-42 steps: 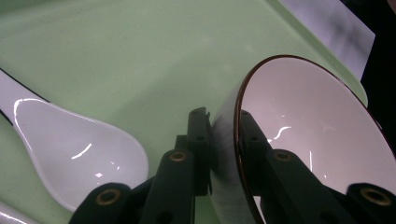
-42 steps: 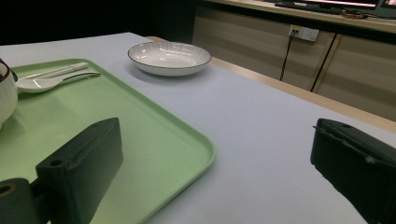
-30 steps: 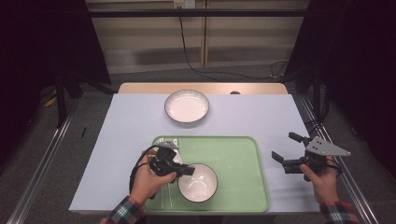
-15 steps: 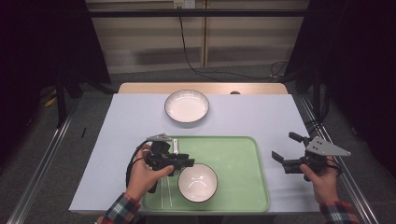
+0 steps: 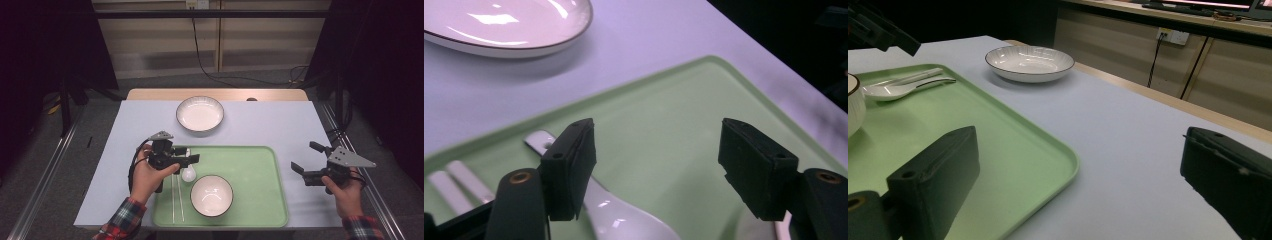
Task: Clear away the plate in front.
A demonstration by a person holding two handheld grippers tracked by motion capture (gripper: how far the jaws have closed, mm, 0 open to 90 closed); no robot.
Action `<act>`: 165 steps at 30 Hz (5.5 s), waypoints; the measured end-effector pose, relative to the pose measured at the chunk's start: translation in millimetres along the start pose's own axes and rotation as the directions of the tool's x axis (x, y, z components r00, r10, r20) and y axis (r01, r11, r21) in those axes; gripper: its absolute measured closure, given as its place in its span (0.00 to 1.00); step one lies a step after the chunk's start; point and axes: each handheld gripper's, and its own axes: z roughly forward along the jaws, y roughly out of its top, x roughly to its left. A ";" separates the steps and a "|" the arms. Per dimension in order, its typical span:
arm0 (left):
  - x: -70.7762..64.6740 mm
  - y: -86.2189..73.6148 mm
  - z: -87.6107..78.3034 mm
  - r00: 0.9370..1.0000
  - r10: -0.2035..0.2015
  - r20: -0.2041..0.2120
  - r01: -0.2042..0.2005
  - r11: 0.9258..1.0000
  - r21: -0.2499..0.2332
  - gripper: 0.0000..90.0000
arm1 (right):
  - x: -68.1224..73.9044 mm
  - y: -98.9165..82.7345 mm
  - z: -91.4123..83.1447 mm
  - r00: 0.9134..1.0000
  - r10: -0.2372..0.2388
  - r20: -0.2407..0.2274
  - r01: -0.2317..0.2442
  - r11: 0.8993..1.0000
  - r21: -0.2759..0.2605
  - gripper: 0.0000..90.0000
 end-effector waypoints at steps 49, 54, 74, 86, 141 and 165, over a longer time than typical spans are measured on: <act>101.9 70.5 66.5 0.932 -0.145 -0.331 0.120 0.988 -0.096 0.08 | -1.1 -0.5 -1.0 1.000 -0.004 0.001 0.004 1.000 0.000 0.02; 108.4 73.9 70.8 0.921 -0.175 -0.348 0.142 0.983 -0.119 0.09 | -1.1 -0.6 -1.1 1.000 -0.004 0.002 0.004 1.000 0.001 0.02; 124.0 78.7 83.5 0.895 -0.214 -0.391 0.182 0.976 -0.117 0.13 | -1.4 -0.8 -1.4 1.000 -0.001 -0.005 0.001 1.000 0.003 0.02; 128.9 77.2 91.2 0.898 -0.236 -0.371 0.204 0.971 -0.124 0.27 | -1.8 -1.1 -1.4 1.000 -0.003 0.000 0.003 1.000 -0.003 0.02; 123.7 93.3 89.6 0.843 -0.468 -0.266 0.446 0.884 -0.142 0.95 | -1.3 -2.8 -4.2 1.000 -0.007 0.011 0.007 1.000 0.005 0.02; 84.8 121.1 70.8 0.936 -0.314 -0.160 0.314 0.949 -0.029 0.94 | -0.9 19.9 47.3 0.998 0.054 0.014 -0.054 0.996 0.064 0.00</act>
